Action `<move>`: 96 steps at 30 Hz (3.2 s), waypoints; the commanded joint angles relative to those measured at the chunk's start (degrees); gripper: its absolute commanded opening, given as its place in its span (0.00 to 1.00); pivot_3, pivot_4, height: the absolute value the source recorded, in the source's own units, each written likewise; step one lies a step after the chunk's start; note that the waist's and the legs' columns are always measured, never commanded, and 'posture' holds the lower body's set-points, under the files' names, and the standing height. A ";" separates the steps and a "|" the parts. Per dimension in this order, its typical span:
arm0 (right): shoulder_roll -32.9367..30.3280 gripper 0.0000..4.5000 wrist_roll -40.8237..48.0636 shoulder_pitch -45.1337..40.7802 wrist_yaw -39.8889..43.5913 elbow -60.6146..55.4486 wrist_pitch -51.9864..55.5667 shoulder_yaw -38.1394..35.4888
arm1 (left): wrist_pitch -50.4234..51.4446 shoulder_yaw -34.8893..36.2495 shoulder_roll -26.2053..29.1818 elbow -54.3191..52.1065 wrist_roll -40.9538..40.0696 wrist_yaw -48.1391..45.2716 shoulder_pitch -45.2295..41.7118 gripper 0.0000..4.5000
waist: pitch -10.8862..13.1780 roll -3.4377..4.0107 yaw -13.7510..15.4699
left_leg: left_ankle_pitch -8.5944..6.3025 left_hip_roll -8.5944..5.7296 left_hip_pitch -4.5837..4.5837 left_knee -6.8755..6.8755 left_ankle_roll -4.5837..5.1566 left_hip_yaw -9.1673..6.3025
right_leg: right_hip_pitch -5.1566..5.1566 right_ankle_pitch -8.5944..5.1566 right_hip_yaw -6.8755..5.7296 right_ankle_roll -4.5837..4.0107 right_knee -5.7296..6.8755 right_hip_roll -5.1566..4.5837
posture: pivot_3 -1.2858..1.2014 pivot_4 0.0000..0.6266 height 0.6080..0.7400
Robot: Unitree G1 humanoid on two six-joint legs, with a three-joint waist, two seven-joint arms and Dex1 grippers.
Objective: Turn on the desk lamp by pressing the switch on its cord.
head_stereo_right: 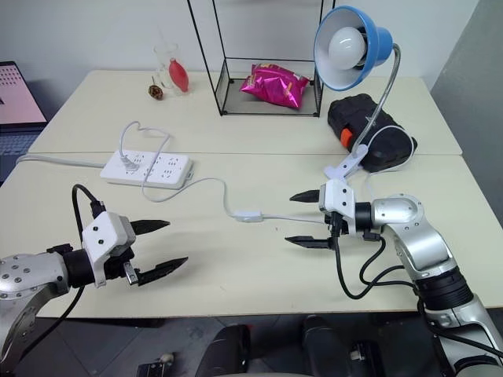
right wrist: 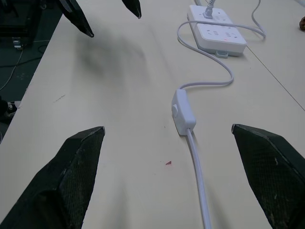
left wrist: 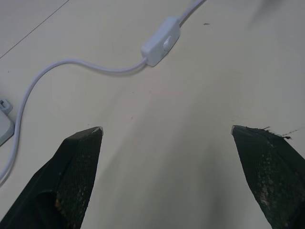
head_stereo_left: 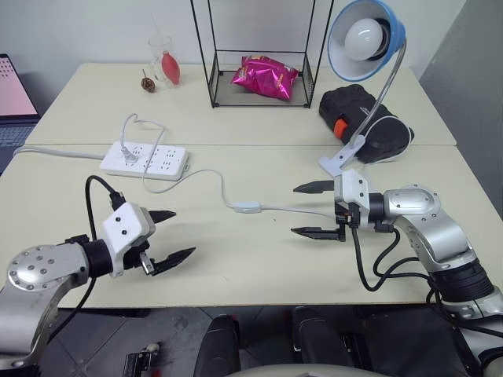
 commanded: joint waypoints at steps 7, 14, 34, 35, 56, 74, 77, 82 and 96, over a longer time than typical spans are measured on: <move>0.22 1.00 -0.92 -0.78 -0.69 -0.88 -1.51 -1.57 | 0.92 0.94 0.85 -3.02 -0.27 0.33 -1.86 1.00 | 0.00 0.00 0.02 | 0.00 0.00 0.00 -0.01 0.00 0.00 | 0.00 0.00 0.00 0.00 0.00 0.00 | 0.52 0.24 1.00; 1.26 1.00 -2.78 -2.57 -2.15 -0.37 1.19 0.15 | -0.96 2.32 -0.71 -3.93 -3.48 -0.97 -3.01 1.00 | 0.00 0.00 0.03 | 0.00 0.00 0.00 0.00 0.00 0.00 | 0.00 0.00 0.00 0.00 0.00 0.00 | 0.52 0.24 1.00; 15.85 1.00 -15.15 -19.79 -2.49 27.20 -1.86 11.52 | -4.40 1.21 1.38 -0.50 -0.26 -4.24 -1.49 1.00 | 0.03 0.04 -0.14 | 0.00 0.02 0.00 -0.01 0.00 0.01 | -0.03 0.00 -0.01 -0.03 0.00 0.01 | 0.52 0.24 1.00; 16.60 1.00 -15.47 -20.50 -2.37 28.94 -2.60 11.64 | -4.65 1.02 1.34 -0.50 -0.05 -4.31 -1.23 1.00 | 0.02 0.04 -0.14 | 0.00 0.02 0.00 -0.02 0.00 0.01 | -0.04 0.00 -0.01 -0.02 0.01 0.01 | 0.52 0.24 1.00; 23.17 0.47 -20.27 -26.46 0.40 45.62 -11.12 11.10 | -7.15 -1.46 1.01 1.24 1.67 -4.60 -2.80 1.00 | 0.04 0.06 -0.17 | 0.00 0.02 -0.01 -0.03 0.00 -0.01 | -0.04 0.01 -0.02 -0.04 0.02 0.01 | 0.52 0.24 1.00; 18.20 0.09 -19.48 -21.93 5.07 25.74 -6.15 11.81 | -7.04 -10.21 -1.53 4.95 1.52 -5.22 -15.62 1.00 | 0.05 0.08 -0.09 | 0.00 0.02 -0.03 -0.03 0.00 -0.04 | -0.04 0.01 -0.05 -0.03 0.03 0.02 | 0.52 0.24 1.00; 18.20 0.09 -19.38 -20.97 4.98 21.13 -3.46 12.03 | -7.26 -13.88 -2.44 6.44 2.56 -6.24 -18.88 1.00 | 0.05 0.08 -0.09 | 0.00 0.02 -0.03 -0.02 0.00 -0.04 | -0.04 0.01 -0.05 -0.03 0.04 0.03 | 0.52 0.24 1.00; 18.55 0.09 -19.64 -20.06 4.45 17.19 -0.84 12.39 | -8.88 -18.81 -4.67 11.56 5.80 -6.11 -24.14 1.00 | 0.04 0.07 -0.10 | 0.00 0.02 -0.03 -0.01 0.00 -0.05 | -0.03 0.01 -0.07 -0.02 0.06 0.05 | 0.52 0.24 1.00; 18.15 0.09 -19.58 -18.98 3.86 13.54 1.32 13.37 | -11.67 -22.53 -7.72 16.86 9.06 -6.22 -28.75 1.00 | 0.04 0.07 -0.09 | 0.00 0.01 -0.05 -0.01 0.00 -0.09 | -0.04 0.01 -0.08 -0.03 0.05 0.05 | 0.52 0.24 1.00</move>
